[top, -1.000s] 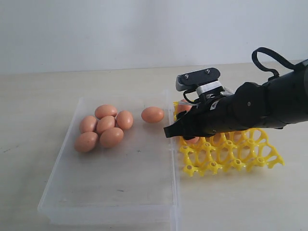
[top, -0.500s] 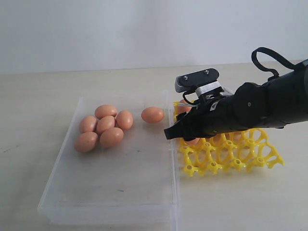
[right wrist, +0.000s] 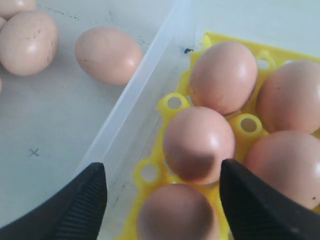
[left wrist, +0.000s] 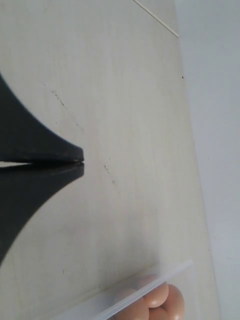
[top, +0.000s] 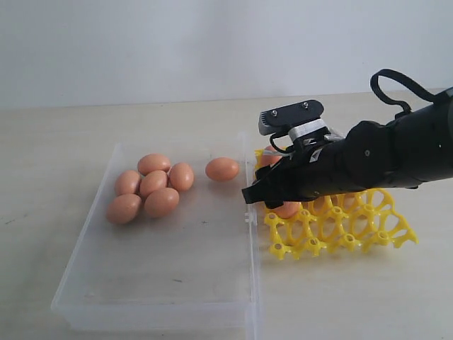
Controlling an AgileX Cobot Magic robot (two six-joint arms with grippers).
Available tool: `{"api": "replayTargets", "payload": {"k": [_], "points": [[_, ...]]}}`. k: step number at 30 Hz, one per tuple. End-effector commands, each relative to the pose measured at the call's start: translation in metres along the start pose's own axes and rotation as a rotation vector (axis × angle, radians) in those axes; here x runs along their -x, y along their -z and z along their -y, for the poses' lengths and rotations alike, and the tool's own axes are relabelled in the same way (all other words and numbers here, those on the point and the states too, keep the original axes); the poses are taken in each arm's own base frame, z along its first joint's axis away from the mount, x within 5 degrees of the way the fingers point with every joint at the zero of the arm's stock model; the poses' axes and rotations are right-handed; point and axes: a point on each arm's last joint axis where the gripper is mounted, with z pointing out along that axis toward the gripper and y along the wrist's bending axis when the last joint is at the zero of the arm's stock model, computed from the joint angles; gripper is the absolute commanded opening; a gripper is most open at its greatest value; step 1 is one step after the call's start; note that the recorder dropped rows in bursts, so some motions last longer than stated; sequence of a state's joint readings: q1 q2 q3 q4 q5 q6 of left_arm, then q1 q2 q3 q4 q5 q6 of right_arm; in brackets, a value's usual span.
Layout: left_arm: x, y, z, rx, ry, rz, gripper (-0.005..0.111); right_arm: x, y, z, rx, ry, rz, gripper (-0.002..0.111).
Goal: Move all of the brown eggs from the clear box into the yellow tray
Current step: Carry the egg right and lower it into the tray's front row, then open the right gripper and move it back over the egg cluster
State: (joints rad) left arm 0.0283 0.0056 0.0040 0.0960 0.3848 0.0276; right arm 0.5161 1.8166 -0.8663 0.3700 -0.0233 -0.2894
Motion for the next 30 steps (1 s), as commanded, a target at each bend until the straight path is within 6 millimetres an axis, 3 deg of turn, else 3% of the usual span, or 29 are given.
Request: {"api": "replayTargets", "payload": {"k": [1,7,11,15,20,24,30], "points": [[0.002,0.001,0.000,0.003,0.007,0.016,0.000,0.006,0.009,0.000,0.002,0.006,0.030,0.064],[0.002,0.001,0.000,0.003,0.007,0.016,0.000,0.028,0.038,-0.018,0.055,-0.022,0.112,0.062],[0.002,0.001,0.000,0.003,0.007,0.016,0.000,0.041,0.048,-0.044,0.170,0.026,-0.063,0.055],[0.002,0.001,0.000,0.003,0.007,0.016,0.000,0.062,0.053,-0.071,0.287,0.100,-0.284,0.040],[0.002,0.001,0.000,0.003,0.007,0.016,0.000,0.081,0.032,-0.096,0.311,0.210,-0.354,0.029],[0.002,0.001,0.000,0.003,0.007,0.016,0.000,0.087,0.011,-0.119,0.318,0.279,-0.414,0.028],[0.002,0.001,0.000,0.003,0.007,0.016,0.000,0.085,-0.031,-0.131,0.290,0.266,-0.538,0.029]]}}
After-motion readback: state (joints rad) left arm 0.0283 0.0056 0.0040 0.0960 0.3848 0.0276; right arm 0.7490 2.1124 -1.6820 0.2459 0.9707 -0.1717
